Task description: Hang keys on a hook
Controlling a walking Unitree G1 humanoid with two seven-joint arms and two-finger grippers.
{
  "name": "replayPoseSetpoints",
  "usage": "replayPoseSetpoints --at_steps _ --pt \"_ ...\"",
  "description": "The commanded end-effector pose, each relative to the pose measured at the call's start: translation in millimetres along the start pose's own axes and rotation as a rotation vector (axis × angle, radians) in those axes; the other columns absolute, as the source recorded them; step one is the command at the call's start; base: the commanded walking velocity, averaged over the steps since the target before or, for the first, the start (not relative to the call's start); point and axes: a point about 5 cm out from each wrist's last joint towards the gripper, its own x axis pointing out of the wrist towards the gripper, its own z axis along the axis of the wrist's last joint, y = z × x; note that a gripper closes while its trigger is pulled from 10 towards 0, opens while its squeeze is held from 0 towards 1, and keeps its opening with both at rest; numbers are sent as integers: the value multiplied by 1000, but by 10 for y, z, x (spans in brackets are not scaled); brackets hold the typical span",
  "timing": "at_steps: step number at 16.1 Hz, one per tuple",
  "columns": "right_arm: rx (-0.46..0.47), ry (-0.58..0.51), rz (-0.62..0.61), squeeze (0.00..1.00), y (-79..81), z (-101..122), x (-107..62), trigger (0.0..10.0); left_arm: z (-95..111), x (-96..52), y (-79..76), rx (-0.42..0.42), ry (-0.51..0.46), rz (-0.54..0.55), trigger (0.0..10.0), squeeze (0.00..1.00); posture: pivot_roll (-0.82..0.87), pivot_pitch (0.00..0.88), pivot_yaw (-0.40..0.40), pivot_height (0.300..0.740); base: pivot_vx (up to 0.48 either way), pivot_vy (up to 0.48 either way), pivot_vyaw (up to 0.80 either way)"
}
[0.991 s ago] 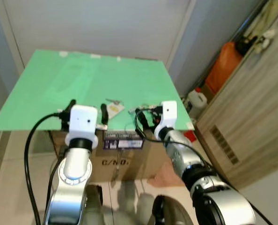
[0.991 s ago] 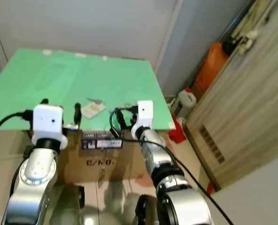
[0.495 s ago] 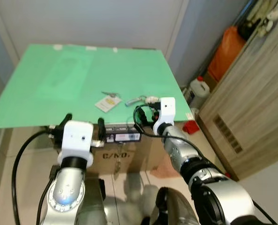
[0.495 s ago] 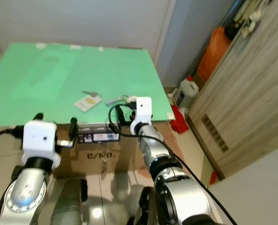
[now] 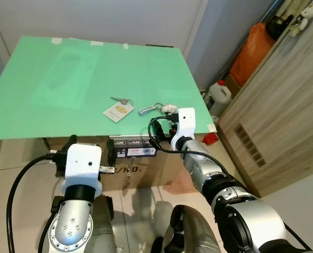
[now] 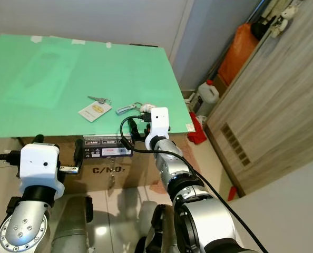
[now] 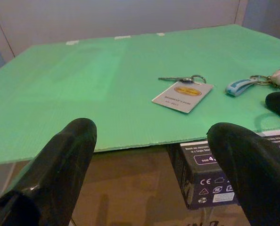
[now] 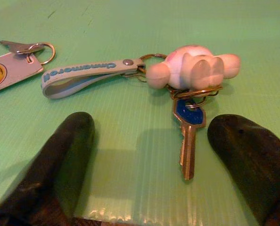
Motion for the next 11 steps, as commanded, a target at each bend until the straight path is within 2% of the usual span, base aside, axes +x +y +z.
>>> replayPoseSetpoints --at_steps 1,2,3,4,11 --pt "48 96 53 0 259 -177 18 3137 53 -30 -35 -16 -11 -5 10000 0 431 153 -226 601 0 0 0" --pt "36 110 51 0 261 -209 9 2314 53 -31 -28 -15 -6 -1 10000 0 432 154 -227 601 0 0 -769" --pt "36 108 39 0 260 -222 3 4078 51 -36 -18 -14 -4 2 10000 0 431 155 -225 601 0 0 -519" --pt "31 106 35 0 261 -220 4 10000 49 -36 -11 -13 -3 3 10000 0 431 156 -226 601 0 0 0" --pt "0 102 45 0 290 -193 18 10000 64 -16 21 -11 -1 15 10000 0 428 156 -227 601 0 0 0"
